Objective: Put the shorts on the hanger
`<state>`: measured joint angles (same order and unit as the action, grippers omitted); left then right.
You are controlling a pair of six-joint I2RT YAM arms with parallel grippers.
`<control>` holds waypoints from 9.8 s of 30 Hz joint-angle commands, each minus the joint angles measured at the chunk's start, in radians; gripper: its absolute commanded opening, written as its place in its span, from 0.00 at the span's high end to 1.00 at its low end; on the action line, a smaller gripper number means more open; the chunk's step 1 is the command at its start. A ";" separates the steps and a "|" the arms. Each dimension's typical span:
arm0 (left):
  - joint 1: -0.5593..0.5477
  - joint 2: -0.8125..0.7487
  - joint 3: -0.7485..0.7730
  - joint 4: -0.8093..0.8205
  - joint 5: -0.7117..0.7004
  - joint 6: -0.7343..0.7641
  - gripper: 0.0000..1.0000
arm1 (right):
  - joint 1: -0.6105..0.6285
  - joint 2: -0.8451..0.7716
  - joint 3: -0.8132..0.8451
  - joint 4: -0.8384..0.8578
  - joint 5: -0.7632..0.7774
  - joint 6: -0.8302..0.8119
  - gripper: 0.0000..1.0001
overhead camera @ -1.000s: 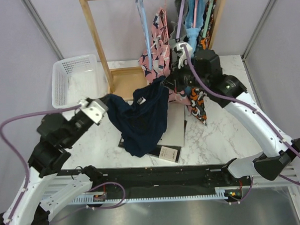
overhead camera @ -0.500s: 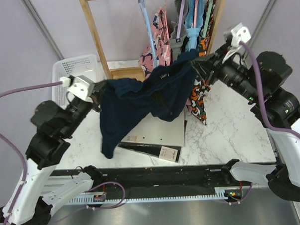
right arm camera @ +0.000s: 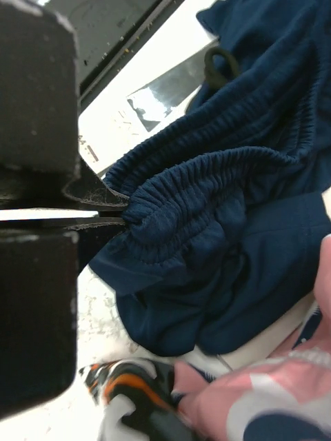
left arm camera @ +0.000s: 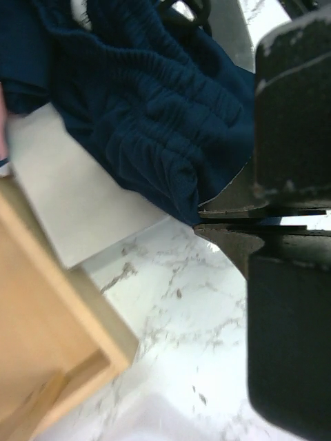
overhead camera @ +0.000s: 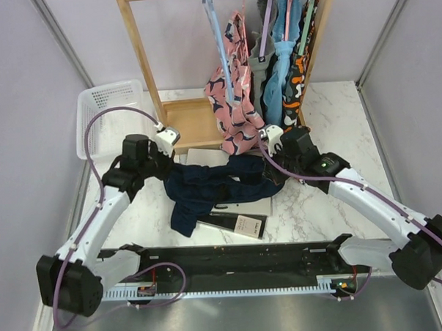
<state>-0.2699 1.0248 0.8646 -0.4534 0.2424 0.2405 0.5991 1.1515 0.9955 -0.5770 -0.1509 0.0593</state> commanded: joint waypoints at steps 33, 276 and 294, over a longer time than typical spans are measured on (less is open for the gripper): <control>-0.411 -0.002 -0.184 0.084 -0.147 0.573 0.31 | 0.001 -0.025 -0.139 0.151 -0.042 -0.027 1.00; -0.408 -0.167 0.093 -0.266 0.089 0.468 0.98 | 0.277 0.238 0.493 -0.385 -0.388 -0.538 0.89; -0.103 -0.234 -0.049 -0.222 0.244 0.341 0.28 | 0.277 -0.078 0.420 -0.514 -0.162 -0.579 1.00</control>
<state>-0.4141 0.6983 0.8093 -0.7158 0.4076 0.6064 0.8711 1.1687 1.4120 -1.0485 -0.3870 -0.5354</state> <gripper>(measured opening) 0.744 0.031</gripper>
